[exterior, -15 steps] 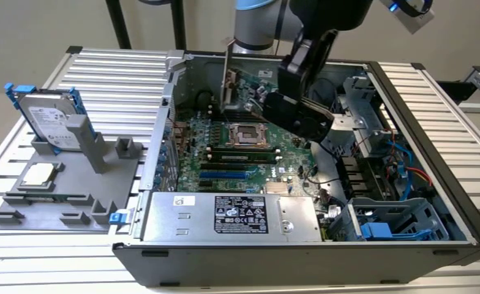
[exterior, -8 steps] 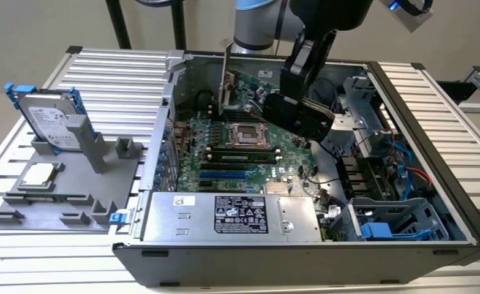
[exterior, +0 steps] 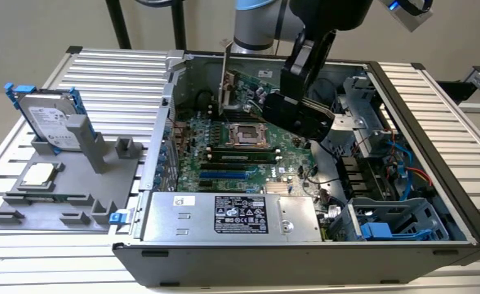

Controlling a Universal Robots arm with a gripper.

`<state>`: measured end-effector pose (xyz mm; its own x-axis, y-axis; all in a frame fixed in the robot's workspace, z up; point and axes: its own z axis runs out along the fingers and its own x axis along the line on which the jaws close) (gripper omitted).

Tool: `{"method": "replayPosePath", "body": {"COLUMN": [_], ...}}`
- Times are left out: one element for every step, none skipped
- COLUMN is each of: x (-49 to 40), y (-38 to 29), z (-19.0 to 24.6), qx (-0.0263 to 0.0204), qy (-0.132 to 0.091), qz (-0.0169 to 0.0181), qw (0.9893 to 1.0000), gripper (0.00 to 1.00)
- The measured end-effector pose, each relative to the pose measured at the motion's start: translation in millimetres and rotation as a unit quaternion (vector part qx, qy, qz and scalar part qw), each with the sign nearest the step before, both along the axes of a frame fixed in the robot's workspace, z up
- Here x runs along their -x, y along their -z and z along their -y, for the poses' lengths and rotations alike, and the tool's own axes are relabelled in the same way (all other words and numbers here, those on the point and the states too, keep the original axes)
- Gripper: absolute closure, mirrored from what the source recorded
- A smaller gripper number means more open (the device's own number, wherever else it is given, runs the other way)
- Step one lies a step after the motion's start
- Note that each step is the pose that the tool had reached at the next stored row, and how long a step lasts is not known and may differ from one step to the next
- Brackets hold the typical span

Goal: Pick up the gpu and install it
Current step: 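Insert the gpu into the slot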

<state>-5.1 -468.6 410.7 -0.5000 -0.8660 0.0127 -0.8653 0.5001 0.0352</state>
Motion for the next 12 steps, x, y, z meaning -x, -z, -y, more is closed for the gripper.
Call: {"method": "replayPosePath", "body": {"x": [0.0, 0.0, 0.0, 0.0, 0.0, 0.0, 0.0, 0.0, 0.0, 0.0, 0.0, 0.0], "y": [0.0, 0.0, 0.0, 0.0, 0.0, 0.0, 0.0, 0.0, 0.0, 0.0, 0.0, 0.0], "z": [0.0, 0.0, 0.0, 0.0, 0.0, 0.0, 0.0, 0.0, 0.0, 0.0, 0.0, 0.0], "qx": [0.0, 0.0, 0.0, 0.0, 0.0, 0.0, 0.0, 0.0, 0.0, 0.0, 0.0, 0.0], "qy": [-0.001, -0.002, -0.003, -0.005, -0.006, -0.008, -0.009, -0.011, -0.013, -0.015, -0.017, -0.019], "qz": [0.0, 0.0, 0.0, 0.0, 0.0, 0.0, 0.0, 0.0, 0.0, 0.0, 0.0, 0.0], "qw": [1.0, 1.0, 1.0, 1.0, 1.0, 1.0, 1.0, 0.9999, 0.9999, 0.9999, 0.9999, 0.9998], "gripper": [1.0, 1.0, 1.0, 1.0, 1.0, 1.0, 1.0, 1.0, 1.0, 1.0, 1.0, 1.0]}}
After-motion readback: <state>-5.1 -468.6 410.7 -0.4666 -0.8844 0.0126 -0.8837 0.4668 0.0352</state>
